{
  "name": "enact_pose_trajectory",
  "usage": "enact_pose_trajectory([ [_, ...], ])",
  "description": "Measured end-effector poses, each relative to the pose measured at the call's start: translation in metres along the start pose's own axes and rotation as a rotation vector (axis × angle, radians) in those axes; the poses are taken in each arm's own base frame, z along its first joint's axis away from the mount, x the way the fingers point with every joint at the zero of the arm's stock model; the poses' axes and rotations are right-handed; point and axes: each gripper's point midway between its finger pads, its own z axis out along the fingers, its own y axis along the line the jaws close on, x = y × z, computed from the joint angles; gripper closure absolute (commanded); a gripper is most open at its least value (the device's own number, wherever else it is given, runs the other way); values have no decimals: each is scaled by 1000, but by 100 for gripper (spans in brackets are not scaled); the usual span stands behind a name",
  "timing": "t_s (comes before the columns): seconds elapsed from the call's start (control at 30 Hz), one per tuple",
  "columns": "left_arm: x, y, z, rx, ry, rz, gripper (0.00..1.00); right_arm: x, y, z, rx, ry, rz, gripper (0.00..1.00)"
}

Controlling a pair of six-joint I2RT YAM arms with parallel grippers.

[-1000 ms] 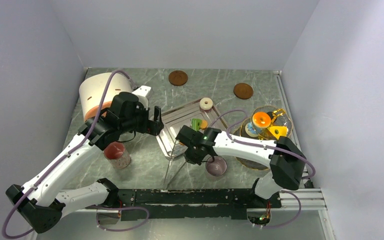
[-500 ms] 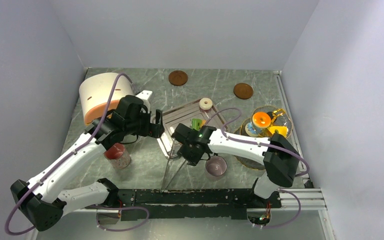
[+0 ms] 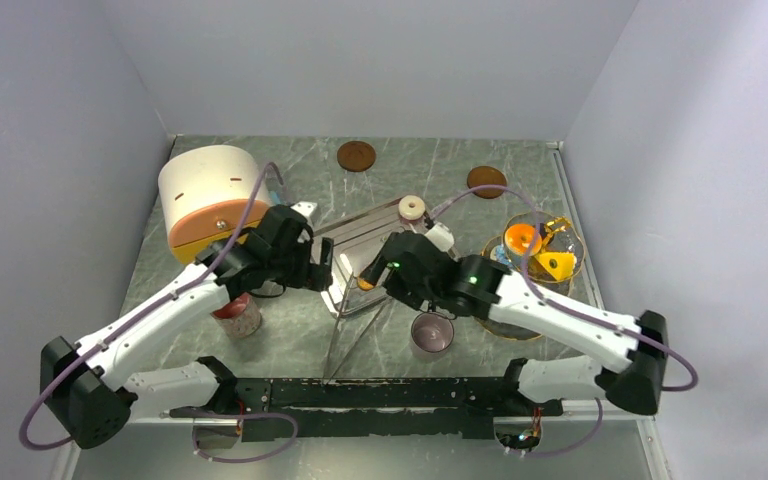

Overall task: Serve the afternoon tea
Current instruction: Place the clamp on the tray.

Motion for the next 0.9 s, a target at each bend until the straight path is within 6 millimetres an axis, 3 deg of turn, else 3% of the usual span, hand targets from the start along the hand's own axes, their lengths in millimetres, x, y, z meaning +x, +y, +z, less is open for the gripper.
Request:
enact_pose_trajectory([
  [0.1,16,-11,8,-1,46,32,2,-17,1,-19,-85,-72,-62,14],
  [0.17,28,-23,13,0,74,58,2,-26,-4,-27,-110,-118,-106,1],
  [0.4,61,-55,34,-21,122,135,2,-53,-20,-62,-218,-259,-236,0],
  [0.63,85,-66,59,-76,155,176,2,-82,-26,-104,-325,-404,-232,0],
  [0.9,97,-72,83,-92,168,171,2,-93,-34,-114,-329,-467,-230,0],
])
